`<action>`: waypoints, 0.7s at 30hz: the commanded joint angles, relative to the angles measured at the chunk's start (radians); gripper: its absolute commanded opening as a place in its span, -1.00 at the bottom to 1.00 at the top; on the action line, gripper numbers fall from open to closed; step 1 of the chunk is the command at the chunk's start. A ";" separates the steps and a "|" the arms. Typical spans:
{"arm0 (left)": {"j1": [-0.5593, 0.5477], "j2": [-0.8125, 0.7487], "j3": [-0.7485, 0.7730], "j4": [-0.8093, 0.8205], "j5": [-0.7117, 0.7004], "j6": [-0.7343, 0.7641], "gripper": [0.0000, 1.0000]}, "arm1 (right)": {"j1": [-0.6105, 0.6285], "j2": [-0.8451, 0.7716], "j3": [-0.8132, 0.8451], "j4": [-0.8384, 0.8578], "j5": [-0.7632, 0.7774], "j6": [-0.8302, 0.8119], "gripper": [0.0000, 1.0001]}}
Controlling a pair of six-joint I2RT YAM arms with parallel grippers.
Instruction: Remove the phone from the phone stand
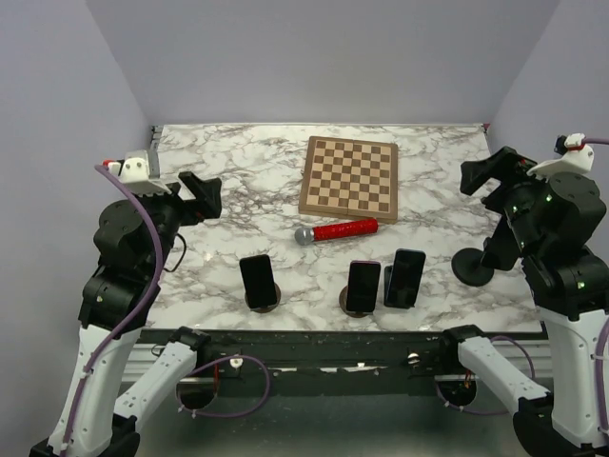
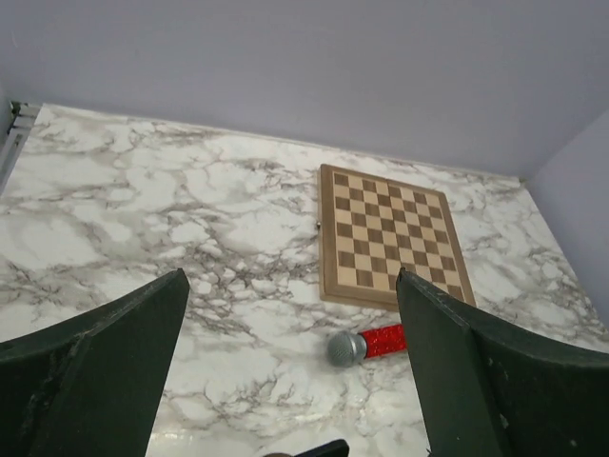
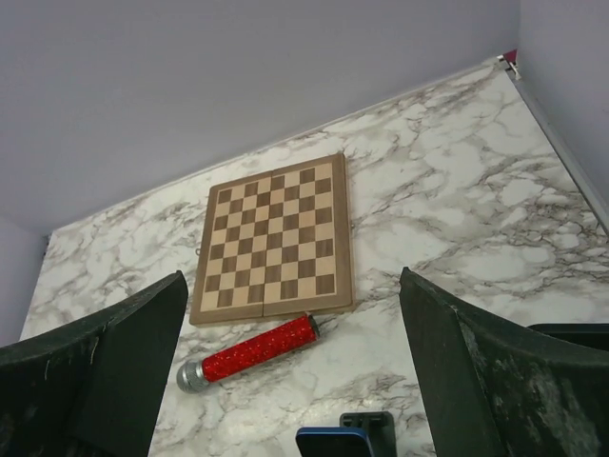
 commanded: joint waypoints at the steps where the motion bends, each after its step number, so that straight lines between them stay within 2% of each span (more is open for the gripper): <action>1: -0.005 -0.012 0.010 -0.165 0.048 -0.050 0.97 | -0.004 -0.003 0.026 -0.048 0.042 -0.010 1.00; 7: -0.004 -0.028 -0.063 -0.255 0.075 -0.093 0.97 | -0.004 -0.014 0.006 -0.035 0.032 0.034 1.00; 9: -0.006 -0.021 -0.076 -0.293 0.091 -0.118 0.97 | -0.004 -0.025 -0.001 -0.025 -0.019 0.026 1.00; 14: -0.036 -0.032 -0.174 -0.351 0.104 -0.254 0.97 | -0.005 -0.020 -0.005 -0.023 -0.053 0.028 1.00; 16: -0.094 -0.036 -0.224 -0.363 0.075 -0.303 0.98 | -0.004 -0.013 -0.008 -0.027 -0.056 0.035 1.00; 21: -0.332 -0.015 -0.243 -0.472 -0.169 -0.441 0.98 | -0.004 -0.034 -0.044 0.002 -0.092 0.048 1.00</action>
